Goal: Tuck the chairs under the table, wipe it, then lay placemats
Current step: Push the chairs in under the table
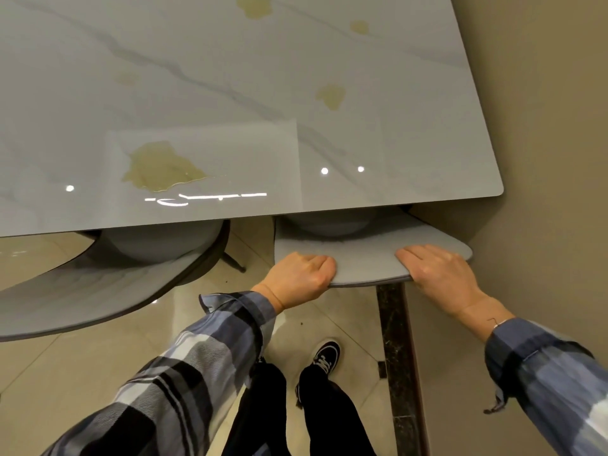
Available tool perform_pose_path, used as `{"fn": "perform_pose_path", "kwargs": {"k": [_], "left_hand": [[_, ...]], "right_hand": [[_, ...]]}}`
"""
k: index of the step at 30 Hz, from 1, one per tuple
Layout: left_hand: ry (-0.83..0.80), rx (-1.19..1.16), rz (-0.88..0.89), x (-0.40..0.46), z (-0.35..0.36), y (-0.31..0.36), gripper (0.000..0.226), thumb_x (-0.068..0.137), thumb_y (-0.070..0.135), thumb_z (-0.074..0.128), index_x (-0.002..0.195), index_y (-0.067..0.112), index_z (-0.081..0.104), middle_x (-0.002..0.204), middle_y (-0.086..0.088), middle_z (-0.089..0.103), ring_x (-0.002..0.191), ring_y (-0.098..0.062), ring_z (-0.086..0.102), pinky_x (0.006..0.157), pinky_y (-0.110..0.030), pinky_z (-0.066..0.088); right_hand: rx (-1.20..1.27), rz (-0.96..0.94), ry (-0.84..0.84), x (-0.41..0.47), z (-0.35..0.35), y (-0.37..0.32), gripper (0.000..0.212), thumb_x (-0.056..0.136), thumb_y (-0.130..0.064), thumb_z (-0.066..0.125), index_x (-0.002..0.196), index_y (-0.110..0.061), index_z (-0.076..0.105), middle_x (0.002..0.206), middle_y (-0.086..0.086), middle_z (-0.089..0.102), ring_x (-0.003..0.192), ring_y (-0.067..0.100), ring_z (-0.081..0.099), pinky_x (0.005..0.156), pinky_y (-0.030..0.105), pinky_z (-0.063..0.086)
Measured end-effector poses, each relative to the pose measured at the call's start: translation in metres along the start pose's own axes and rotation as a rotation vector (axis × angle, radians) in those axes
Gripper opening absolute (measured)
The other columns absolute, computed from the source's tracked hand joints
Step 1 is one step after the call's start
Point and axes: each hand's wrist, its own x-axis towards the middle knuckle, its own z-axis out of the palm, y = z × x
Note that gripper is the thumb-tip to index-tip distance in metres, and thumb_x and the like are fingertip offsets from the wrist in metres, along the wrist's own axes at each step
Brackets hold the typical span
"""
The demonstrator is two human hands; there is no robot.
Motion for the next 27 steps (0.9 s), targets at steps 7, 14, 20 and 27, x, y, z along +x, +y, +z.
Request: {"fn": "perform_pose_path", "kwargs": {"k": [7,14,20,27], "left_hand": [[-0.007,0.003,-0.012,0.010,0.005,0.012,0.019,0.083,0.017,0.077,0.084,0.007,0.062,0.064,-0.005,0.056,0.048,-0.018,0.050,0.038,-0.028,0.046],[-0.161,0.018,-0.107,0.013,-0.010,0.028,0.023,0.088,0.029,0.073,0.091,0.009,0.060,0.072,-0.006,0.060,0.057,-0.020,0.057,0.048,-0.030,0.047],[-0.448,-0.041,-0.275,0.016,-0.054,0.032,0.064,0.095,0.072,0.022,0.087,0.018,0.054,0.076,0.001,0.055,0.063,-0.016,0.050,0.064,-0.034,0.047],[-0.390,0.140,-0.385,0.018,-0.106,0.034,0.055,0.104,0.056,0.025,0.081,0.021,0.061,0.075,0.002,0.064,0.067,-0.014,0.062,0.073,-0.030,0.053]], "right_hand": [[0.004,-0.007,-0.054,-0.005,-0.002,0.012,0.048,0.060,-0.010,0.090,0.103,-0.003,0.069,0.090,0.016,0.070,0.075,0.032,0.069,0.054,0.039,0.059],[0.010,0.101,-0.156,-0.012,-0.001,0.006,0.040,0.070,-0.014,0.084,0.106,-0.010,0.067,0.094,0.011,0.067,0.082,0.029,0.066,0.061,0.043,0.059],[0.002,0.273,-0.270,-0.009,-0.019,-0.015,0.033,0.076,-0.026,0.078,0.104,-0.020,0.063,0.099,0.003,0.064,0.090,0.022,0.062,0.081,0.039,0.053],[0.103,0.666,-0.149,-0.016,-0.035,-0.075,0.083,0.072,0.001,0.077,0.145,-0.001,0.038,0.151,0.026,0.033,0.138,0.038,0.037,0.117,0.045,0.029]]}}
